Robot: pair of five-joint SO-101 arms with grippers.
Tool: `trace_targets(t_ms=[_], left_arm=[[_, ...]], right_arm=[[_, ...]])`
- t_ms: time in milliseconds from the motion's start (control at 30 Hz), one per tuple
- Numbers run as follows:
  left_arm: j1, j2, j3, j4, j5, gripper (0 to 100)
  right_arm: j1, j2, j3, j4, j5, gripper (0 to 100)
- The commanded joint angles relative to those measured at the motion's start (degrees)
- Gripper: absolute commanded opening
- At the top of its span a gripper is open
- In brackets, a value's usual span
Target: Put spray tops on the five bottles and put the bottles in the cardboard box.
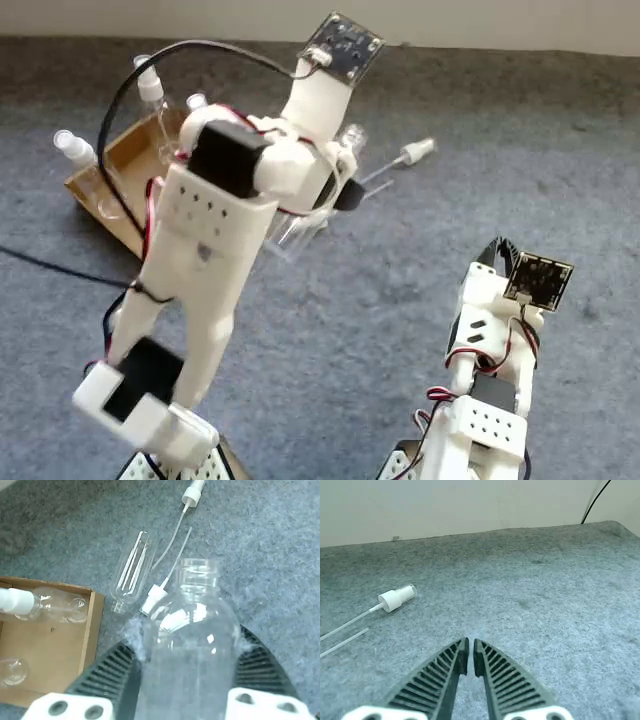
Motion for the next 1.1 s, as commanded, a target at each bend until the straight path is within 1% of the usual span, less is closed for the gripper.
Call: trace_targets(t_ms=[0, 133, 200, 267, 400, 633, 833, 967, 1000, 1067], left_arm=[[-0.7, -12.1, 11.5, -0.1, -2.9, 17], [-0.7, -18.7, 22.6, -0.1, -10.3, 17], [-0.7, -21.0, 27.8, -0.8, -11.6, 17], [-0.7, -22.6, 33.5, -3.6, -11.5, 17], [-2.4, -24.7, 45.8, -12.0, -11.5, 17], [-8.9, -25.0, 67.3, -33.7, -11.8, 17], [-8.5, -24.7, 80.3, -47.7, -11.8, 17], [-8.6, -24.7, 84.5, -53.5, -11.9, 17], [-8.6, -24.7, 85.1, -54.1, -11.9, 19], [-8.5, -24.6, 85.3, -53.6, -11.9, 27]], right_arm=[[0.2, -0.4, 7.4, 0.1, 0.4, 2.6], [0.2, -0.3, 7.4, 0.1, 0.4, 2.6], [0.2, -0.2, 7.4, 0.1, 0.4, 2.6], [0.2, -0.2, 7.4, 0.1, 0.4, 2.6], [0.2, -0.2, 7.4, 0.1, 0.4, 2.6], [0.2, -0.1, 7.4, 0.2, 0.4, 2.6], [0.2, -0.1, 7.4, 0.2, 0.4, 2.6], [0.2, -0.1, 7.4, 0.2, 0.4, 2.6], [0.2, -0.1, 7.4, 0.2, 0.4, 2.6], [0.2, -0.1, 7.4, 0.2, 0.4, 2.6]])
